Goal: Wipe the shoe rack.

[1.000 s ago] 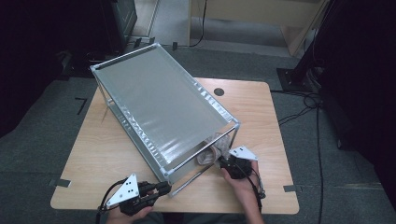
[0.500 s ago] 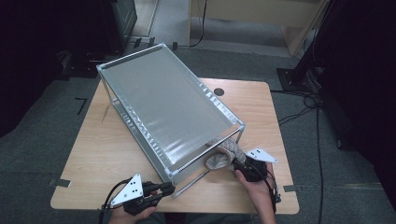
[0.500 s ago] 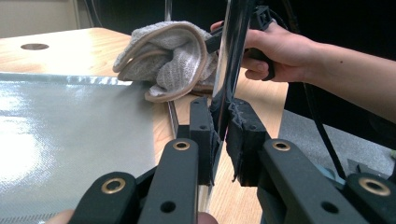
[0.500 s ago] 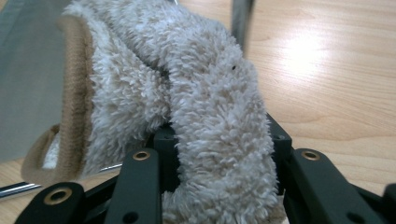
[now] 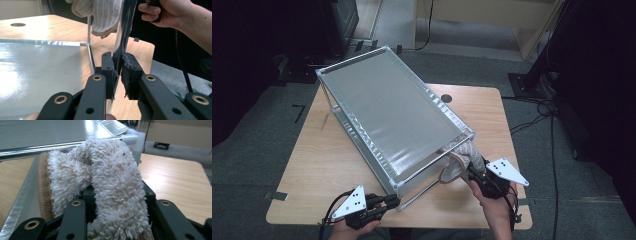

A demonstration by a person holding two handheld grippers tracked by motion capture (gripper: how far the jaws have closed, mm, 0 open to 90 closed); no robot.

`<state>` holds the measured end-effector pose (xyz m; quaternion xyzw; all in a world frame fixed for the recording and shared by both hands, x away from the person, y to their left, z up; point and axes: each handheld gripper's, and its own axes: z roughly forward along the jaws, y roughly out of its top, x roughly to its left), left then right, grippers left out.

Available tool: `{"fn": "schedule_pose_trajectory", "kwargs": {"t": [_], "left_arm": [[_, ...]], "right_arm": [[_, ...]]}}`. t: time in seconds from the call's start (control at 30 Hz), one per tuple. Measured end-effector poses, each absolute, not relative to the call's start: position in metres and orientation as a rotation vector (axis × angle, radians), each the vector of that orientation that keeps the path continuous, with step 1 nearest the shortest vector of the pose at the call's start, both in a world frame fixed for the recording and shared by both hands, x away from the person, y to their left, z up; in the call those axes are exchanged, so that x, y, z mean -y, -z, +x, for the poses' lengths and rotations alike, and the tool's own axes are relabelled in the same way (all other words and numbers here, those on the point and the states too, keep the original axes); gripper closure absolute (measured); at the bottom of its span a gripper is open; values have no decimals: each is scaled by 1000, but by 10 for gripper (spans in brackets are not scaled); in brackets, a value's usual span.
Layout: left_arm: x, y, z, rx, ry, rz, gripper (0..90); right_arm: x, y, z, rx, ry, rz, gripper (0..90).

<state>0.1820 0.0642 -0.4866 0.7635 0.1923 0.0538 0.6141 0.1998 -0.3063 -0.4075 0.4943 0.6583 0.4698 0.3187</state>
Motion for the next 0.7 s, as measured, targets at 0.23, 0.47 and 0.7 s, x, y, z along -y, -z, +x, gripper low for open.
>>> {"fn": "schedule_pose_trajectory", "kwargs": {"t": [0.23,0.47,0.7], "left_arm": [[-64,487,182,-443,-124,1761,806],[-64,486,182,-440,-124,1764,806],[-65,487,183,-437,-111,1761,804]], "right_arm": [[342,427,210,-1632,-1170,1505,611],[376,451,215,-1582,-1017,1638,610],[393,485,225,-1447,-788,1771,600]]}}
